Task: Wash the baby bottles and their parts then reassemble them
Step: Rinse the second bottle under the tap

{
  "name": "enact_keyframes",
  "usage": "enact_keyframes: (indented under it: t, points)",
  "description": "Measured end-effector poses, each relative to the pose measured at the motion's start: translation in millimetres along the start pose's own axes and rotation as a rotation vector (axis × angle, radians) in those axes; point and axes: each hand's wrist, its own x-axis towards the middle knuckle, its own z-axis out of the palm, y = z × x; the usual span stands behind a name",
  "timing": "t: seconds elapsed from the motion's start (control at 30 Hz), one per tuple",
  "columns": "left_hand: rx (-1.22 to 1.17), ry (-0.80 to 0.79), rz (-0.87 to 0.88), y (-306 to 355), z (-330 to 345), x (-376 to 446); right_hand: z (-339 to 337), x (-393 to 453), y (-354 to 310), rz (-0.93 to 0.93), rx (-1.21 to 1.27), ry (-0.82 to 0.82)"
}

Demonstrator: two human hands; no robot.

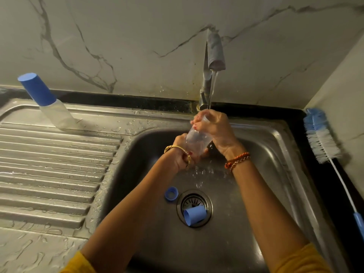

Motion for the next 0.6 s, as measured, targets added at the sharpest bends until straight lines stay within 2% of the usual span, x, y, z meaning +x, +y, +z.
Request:
enact_keyframes:
  t: [0.07, 0.1, 0.13, 0.17, 0.2, 0.23, 0.3, 0.37, 0.43, 0.47, 0.5, 0.53, 0.57, 0.6]
  points:
    - [-0.097, -0.362, -0.213, -2.4, -3.2, -6.2, -2.4, 8.8, -12.7, -0.042, -0.081, -0.303]
    - [-0.156, -0.496, -0.248, -3.3, -3.1, -8.1, -3.7, 13.4, -18.1, -0.038, -0.044, -0.465]
    - [-0.22, -0.529, -0.263, -3.0, -3.4, -6.2, -5.9, 17.1, -22.1, -0.029, 0.004, -0.589]
    - [-0.282, -0.531, -0.287, -0.6, 0.9, -7.1, -7.5, 19.0, -23.4, -0.025, 0.044, -0.637]
    - [-0.289, -0.473, -0.287, 1.8, 5.7, -7.0, -7.2, 19.0, -21.3, -0.012, 0.05, -0.577]
    - [-0.29, -0.388, -0.265, 6.6, 11.4, -14.6, -4.6, 17.1, -18.6, -0.002, 0.035, -0.443]
    - [-0.328, -0.199, -0.19, 13.0, 20.9, -24.2, 7.0, 8.2, -8.4, 0.088, -0.04, -0.03]
    - [-0.074, -0.033, 0.005, 13.9, 25.7, -17.4, 22.8, -5.3, 2.8, 0.167, -0.13, 0.286]
    - [0.303, 0.159, 0.126, 9.9, 24.6, -4.2, 25.3, -16.4, 11.2, 0.183, -0.212, 0.346]
    - [0.498, 0.254, 0.197, 1.4, 22.2, 3.9, 21.3, -19.3, 13.9, 0.185, -0.26, 0.309]
    - [0.594, 0.296, 0.23, -4.4, 23.0, 9.0, 16.4, -20.4, 13.8, 0.184, -0.328, 0.261]
    - [0.641, 0.324, 0.247, -11.5, 22.5, 15.9, 11.7, -21.2, 13.7, 0.176, -0.418, 0.219]
    - [0.493, 0.357, 0.208, -15.4, 26.1, 13.3, 8.7, -21.4, 13.0, 0.155, -0.511, 0.203]
    - [0.477, 0.29, 0.203, -15.5, 23.5, 18.4, 8.7, -21.4, 12.1, 0.119, -0.597, 0.226]
